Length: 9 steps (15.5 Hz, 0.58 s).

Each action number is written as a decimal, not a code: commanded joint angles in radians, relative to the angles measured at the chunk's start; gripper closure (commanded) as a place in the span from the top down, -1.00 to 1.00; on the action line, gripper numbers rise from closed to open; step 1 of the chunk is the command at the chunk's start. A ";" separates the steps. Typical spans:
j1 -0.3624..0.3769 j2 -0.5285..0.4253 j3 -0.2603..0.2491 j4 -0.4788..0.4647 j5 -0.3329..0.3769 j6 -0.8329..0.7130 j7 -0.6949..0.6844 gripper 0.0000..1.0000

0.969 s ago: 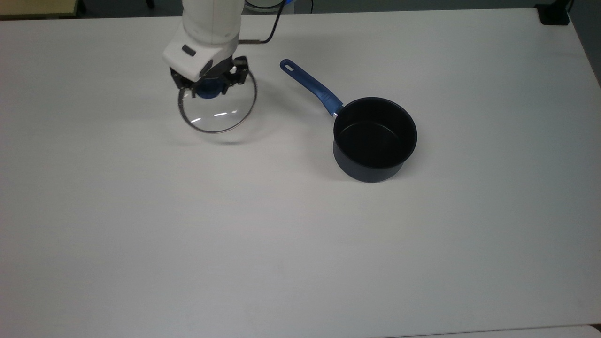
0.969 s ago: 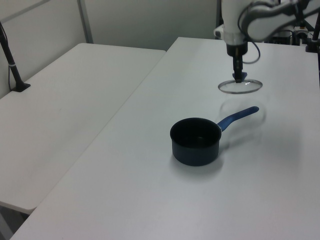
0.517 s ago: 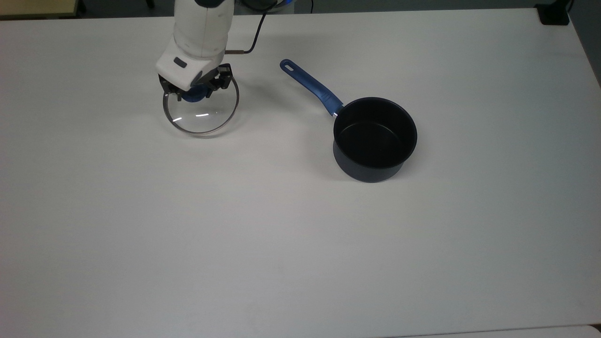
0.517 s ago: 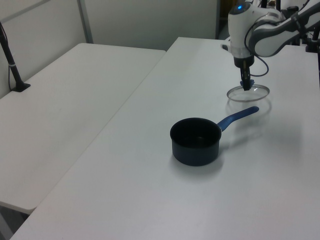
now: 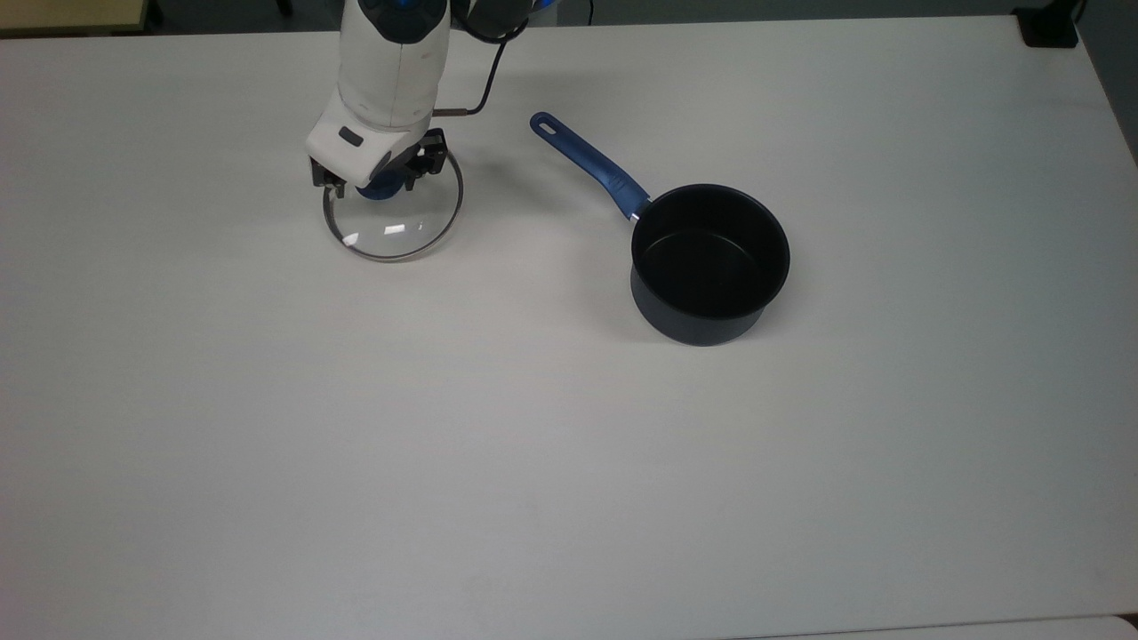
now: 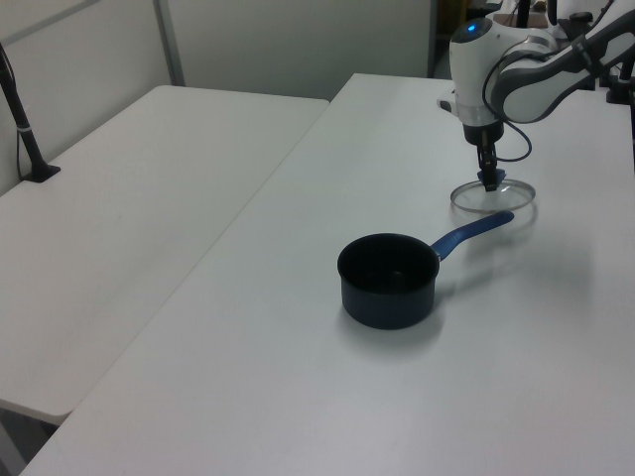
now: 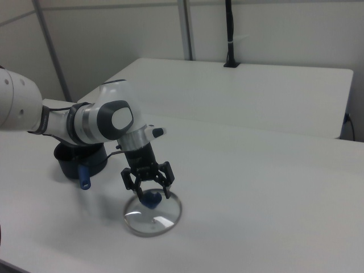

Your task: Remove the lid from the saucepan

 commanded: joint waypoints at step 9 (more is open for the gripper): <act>0.054 -0.109 -0.008 0.237 0.132 -0.175 0.222 1.00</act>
